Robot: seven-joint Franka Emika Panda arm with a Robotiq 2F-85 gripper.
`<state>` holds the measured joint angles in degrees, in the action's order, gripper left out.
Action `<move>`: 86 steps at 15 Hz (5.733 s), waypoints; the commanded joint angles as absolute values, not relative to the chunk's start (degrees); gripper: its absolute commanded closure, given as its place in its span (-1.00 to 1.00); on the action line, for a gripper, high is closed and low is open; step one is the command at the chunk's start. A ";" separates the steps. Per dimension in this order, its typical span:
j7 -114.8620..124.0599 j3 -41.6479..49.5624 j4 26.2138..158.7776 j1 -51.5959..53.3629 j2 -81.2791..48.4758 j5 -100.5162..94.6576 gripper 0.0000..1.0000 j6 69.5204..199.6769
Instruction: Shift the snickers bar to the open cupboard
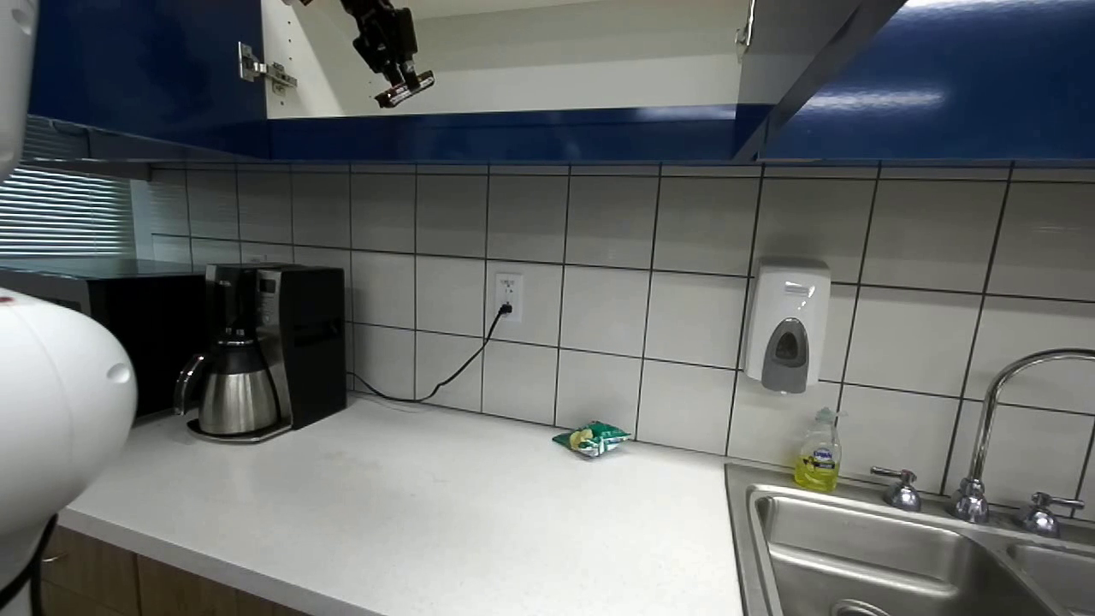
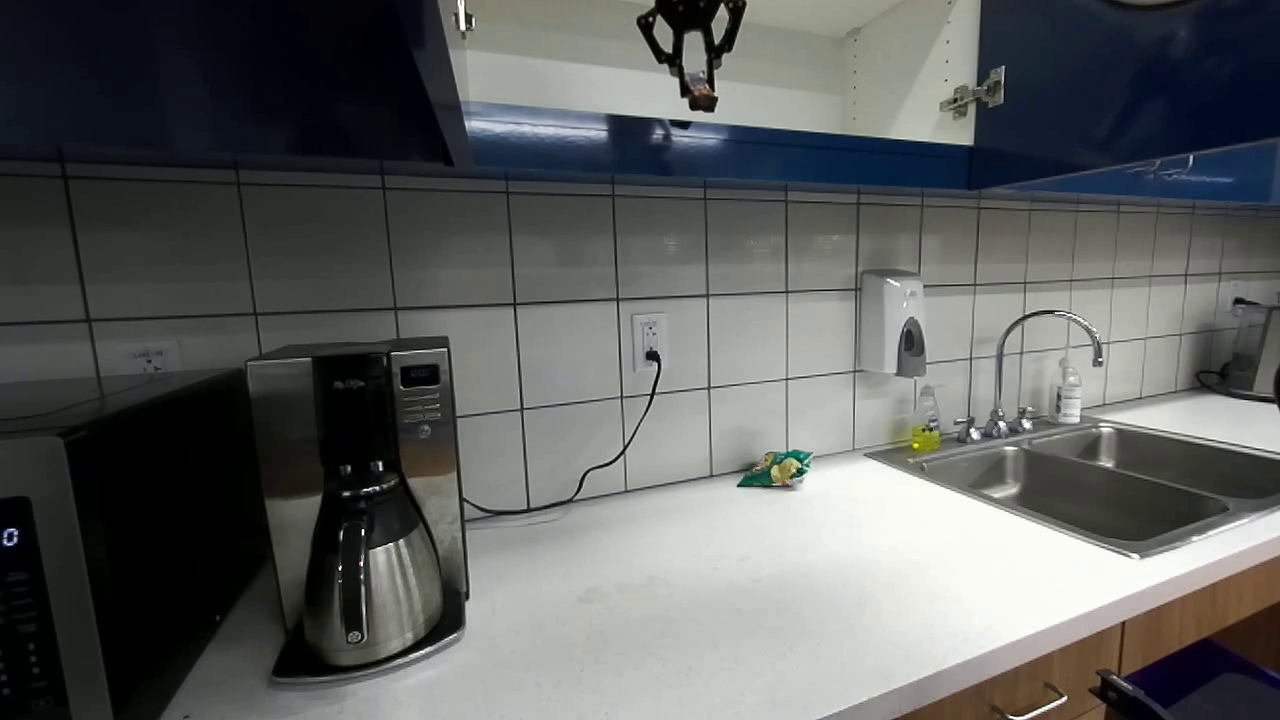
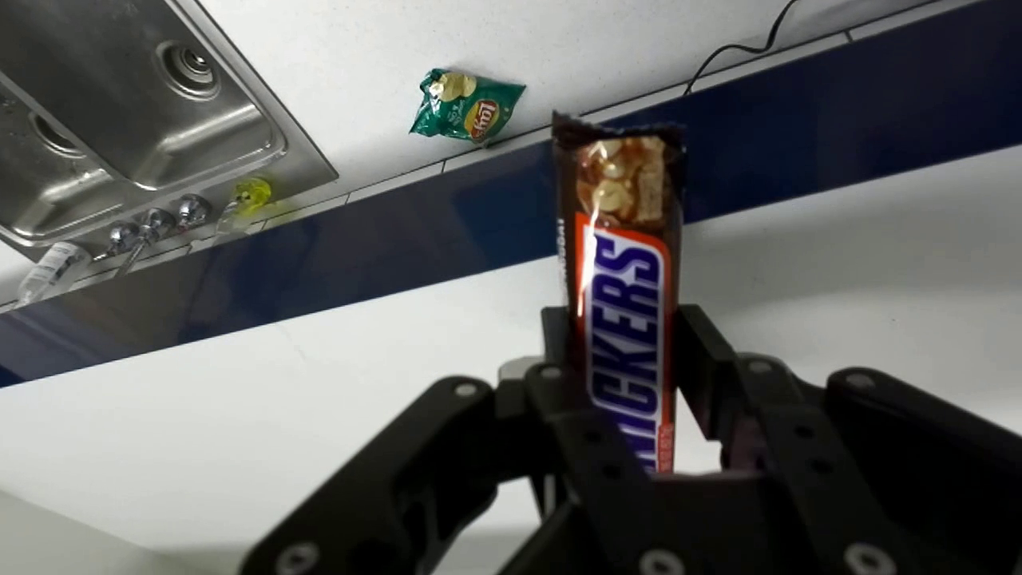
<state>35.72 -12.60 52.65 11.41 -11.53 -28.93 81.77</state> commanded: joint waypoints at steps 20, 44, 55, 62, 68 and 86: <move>34.71 -11.33 39.94 12.17 -21.54 -31.11 -0.35 79.82; 37.19 -11.83 46.79 17.48 -9.82 -30.14 -1.00 68.73; 38.08 -11.36 70.78 19.57 7.35 -18.57 -1.00 57.74; 33.89 -10.84 92.67 16.71 14.63 -15.03 -1.00 62.57; 23.69 -10.28 111.77 14.47 20.29 -14.62 -1.00 73.28; 12.85 -5.75 139.79 7.37 24.39 -10.35 -1.00 108.21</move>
<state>12.51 -5.87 137.00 9.59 22.92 -12.38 104.80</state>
